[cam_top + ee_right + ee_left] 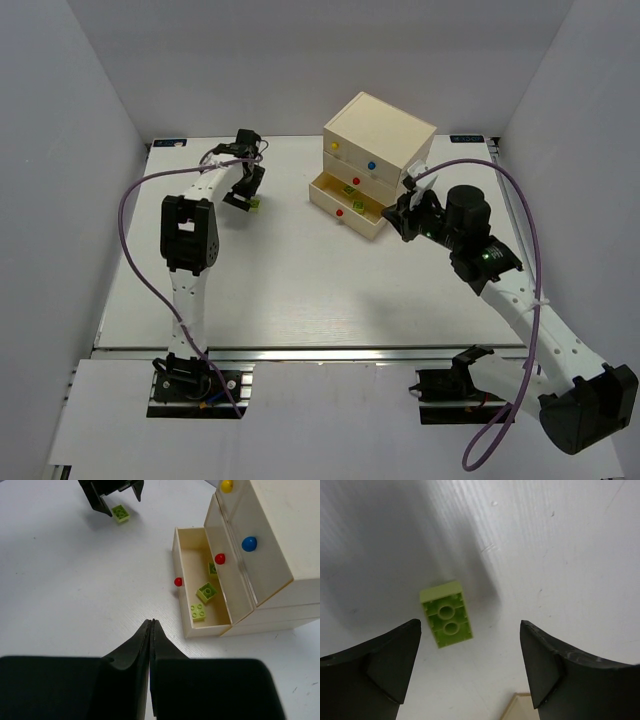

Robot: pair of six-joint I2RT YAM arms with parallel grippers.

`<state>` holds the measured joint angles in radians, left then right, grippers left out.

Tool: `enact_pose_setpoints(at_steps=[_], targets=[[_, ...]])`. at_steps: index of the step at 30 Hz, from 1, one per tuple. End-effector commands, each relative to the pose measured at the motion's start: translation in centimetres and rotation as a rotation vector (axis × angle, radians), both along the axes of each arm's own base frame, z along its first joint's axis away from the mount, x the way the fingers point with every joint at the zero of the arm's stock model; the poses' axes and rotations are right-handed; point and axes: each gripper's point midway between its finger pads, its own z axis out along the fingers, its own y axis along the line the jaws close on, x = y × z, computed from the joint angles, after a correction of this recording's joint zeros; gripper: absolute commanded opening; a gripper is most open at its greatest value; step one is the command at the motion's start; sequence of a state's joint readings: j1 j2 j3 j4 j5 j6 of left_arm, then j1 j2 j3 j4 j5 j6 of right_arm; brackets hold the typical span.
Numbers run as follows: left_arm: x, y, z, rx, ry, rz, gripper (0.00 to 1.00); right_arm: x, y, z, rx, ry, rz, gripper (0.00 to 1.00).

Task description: Sort the legos into containers by color

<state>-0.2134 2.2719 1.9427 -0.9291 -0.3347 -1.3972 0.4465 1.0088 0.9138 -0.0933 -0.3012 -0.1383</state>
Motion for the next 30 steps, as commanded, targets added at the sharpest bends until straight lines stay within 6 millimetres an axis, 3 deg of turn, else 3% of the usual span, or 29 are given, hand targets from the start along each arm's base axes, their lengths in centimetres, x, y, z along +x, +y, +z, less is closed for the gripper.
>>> enact_pose_setpoints(at_steps=[1,7,11,15,18,20,22,23,25,26,27,28,29,30], targets=[[0.5,1.6,0.7,0.045,0.015,0.049,0.88,0.4,-0.5,1.4,0.025,-0.063,-0.020,0.03],[-0.6,1.8,-1.7,0.007,0.081,0.051,0.83,0.9,-1.1,1.4,0.025,-0.071,-0.052,0.02],[-0.5,1.5,-2.1,-0.012,0.078,0.042,0.83,1.0,-1.3,1.4,0.030,-0.069,-0.061,0.02],[-0.2,0.9,-2.6,-0.029,0.081,0.006,0.75,1.1,-1.4,1.3,0.032,-0.070,-0.067,0.02],[0.1,0.4,-3.0,-0.041,0.092,-0.039,0.57,1.2,-1.6,1.0,0.029,-0.066,-0.072,0.01],[0.1,0.6,-3.2,-0.047,0.096,-0.062,0.40,1.1,-1.6,0.9,0.029,-0.063,-0.072,0.00],[0.0,0.4,-2.5,-0.042,0.089,-0.119,0.29,1.3,-1.8,0.9,0.029,-0.063,-0.076,0.00],[0.6,-0.1,-1.9,-0.060,0.052,-0.161,0.18,1.2,-1.8,0.7,0.025,-0.061,-0.073,0.00],[1.0,-0.6,0.6,-0.038,-0.015,-0.314,0.12,1.3,-2.0,0.6,0.020,-0.065,-0.074,0.00],[2.7,-1.4,2.5,-0.036,-0.121,-0.388,0.05,1.3,-2.0,0.4,0.011,-0.065,-0.071,0.00],[1.6,-3.7,2.3,-0.083,-0.142,-0.522,0.03,1.4,-2.0,0.3,0.006,-0.068,-0.073,0.00],[1.5,-5.0,5.9,-0.075,-0.264,-0.691,0.00,1.5,-2.1,0.2,0.002,-0.070,-0.075,0.00],[3.0,-7.2,9.0,-0.093,-0.455,-0.781,0.00,1.6,-2.2,0.1,-0.005,-0.073,-0.076,0.03],[-0.2,-9.5,9.5,-0.214,-0.511,-0.904,0.00,1.7,-2.4,-0.2,-0.010,-0.067,-0.082,0.04]])
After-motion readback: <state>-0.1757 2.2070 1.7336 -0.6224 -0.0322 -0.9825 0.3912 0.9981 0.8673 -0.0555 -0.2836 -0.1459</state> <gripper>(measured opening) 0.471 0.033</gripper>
